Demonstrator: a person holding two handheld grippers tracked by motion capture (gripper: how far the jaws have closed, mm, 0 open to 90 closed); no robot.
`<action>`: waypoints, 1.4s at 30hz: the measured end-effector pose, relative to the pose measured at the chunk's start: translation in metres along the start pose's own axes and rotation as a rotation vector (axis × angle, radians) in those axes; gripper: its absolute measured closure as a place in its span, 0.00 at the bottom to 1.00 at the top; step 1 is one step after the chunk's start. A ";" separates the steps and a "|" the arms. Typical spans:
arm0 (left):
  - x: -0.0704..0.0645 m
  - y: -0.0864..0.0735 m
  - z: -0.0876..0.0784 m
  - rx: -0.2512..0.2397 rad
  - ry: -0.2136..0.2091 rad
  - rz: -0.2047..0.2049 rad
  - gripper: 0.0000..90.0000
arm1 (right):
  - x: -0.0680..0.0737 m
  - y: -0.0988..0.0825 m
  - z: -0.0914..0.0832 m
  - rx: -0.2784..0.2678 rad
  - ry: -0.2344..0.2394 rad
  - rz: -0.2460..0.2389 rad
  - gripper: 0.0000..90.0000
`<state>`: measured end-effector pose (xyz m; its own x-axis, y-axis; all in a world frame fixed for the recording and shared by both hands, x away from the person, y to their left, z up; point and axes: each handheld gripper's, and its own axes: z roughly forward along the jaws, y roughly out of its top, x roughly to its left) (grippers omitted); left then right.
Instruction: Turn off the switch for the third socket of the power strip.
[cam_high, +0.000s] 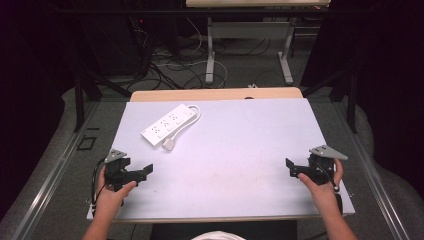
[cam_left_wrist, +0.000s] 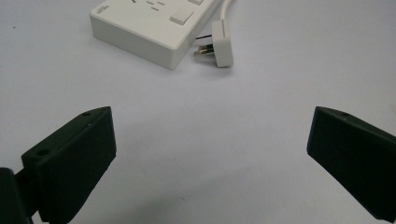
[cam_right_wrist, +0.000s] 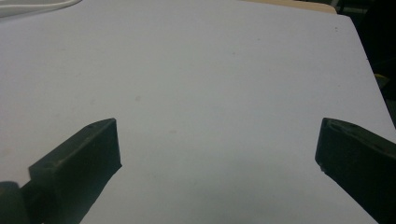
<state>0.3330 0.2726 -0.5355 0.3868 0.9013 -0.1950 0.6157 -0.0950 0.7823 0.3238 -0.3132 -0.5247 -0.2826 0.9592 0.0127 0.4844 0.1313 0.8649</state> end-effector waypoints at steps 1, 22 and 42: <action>0.000 0.000 0.000 -0.001 -0.001 0.000 0.02 | 0.000 -0.001 -0.002 0.005 -0.004 0.003 0.00; -0.018 0.003 0.004 -0.018 -0.003 0.089 0.16 | 0.006 -0.015 -0.003 0.029 0.027 -0.019 0.00; -0.035 0.011 -0.009 -0.079 -0.012 0.089 0.20 | 0.008 -0.015 0.002 0.030 0.052 -0.040 0.00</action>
<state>0.3198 0.2434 -0.5151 0.4460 0.8856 -0.1298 0.5230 -0.1402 0.8407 0.3159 -0.3072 -0.5381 -0.3441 0.9389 0.0053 0.4964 0.1771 0.8498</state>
